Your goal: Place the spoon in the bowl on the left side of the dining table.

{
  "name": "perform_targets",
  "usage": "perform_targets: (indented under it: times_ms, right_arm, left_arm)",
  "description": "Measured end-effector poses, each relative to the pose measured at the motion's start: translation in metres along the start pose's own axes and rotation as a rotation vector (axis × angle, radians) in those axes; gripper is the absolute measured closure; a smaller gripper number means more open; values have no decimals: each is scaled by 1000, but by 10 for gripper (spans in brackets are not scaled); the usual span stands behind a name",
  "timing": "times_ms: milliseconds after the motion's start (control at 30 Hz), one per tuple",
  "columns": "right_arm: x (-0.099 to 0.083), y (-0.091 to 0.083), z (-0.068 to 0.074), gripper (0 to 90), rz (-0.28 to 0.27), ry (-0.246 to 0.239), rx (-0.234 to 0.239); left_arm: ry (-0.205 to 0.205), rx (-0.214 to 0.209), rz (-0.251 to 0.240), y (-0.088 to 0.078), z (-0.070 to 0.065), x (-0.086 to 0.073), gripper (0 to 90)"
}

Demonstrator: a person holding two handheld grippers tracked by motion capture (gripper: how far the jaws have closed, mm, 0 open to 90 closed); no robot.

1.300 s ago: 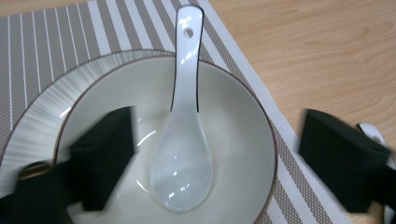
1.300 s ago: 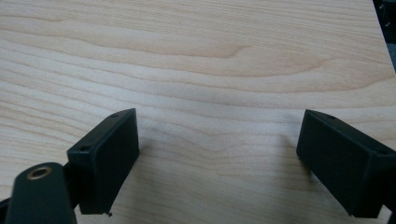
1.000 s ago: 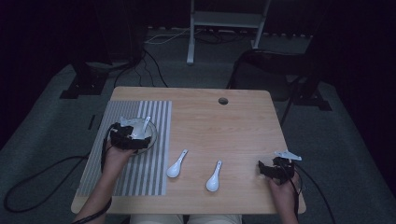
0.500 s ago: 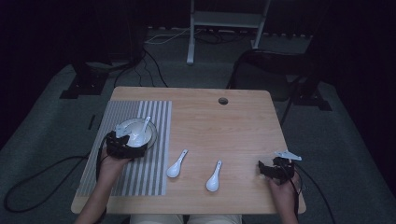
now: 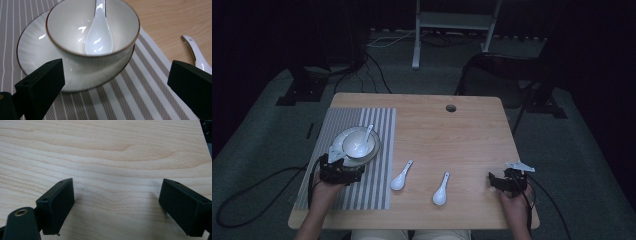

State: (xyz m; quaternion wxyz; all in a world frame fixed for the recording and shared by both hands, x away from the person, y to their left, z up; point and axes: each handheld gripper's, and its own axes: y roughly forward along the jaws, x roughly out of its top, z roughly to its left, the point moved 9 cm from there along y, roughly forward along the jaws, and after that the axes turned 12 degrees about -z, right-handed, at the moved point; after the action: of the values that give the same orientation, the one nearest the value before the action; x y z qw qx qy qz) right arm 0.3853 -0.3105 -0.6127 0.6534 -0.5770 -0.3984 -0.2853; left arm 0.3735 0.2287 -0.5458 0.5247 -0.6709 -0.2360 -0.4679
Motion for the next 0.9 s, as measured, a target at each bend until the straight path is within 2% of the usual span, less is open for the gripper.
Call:
perform_targets:
  times_ms: [233, 467, 567, 833, 900]
  right_arm:
    - [0, 0, 0, 123, 1, 0, 0]
    - [0, 0, 0, 123, 1, 0, 0]
    - [0, 0, 0, 123, 1, 0, 0]
    - [0, 0, 0, 123, 1, 0, -1]
    - [0, 0, 0, 123, 1, 0, 0]
  left_arm:
    - [-17, 7, 8, -12, 3, -20, 12]
    - [-53, -6, -23, -24, 4, -32, 12]
    - [-47, 5, -24, -29, 7, -38, 12]
    - [-66, 14, -26, -39, 9, -55, 12]
    - [-71, 28, -26, -44, 11, -62, 12]
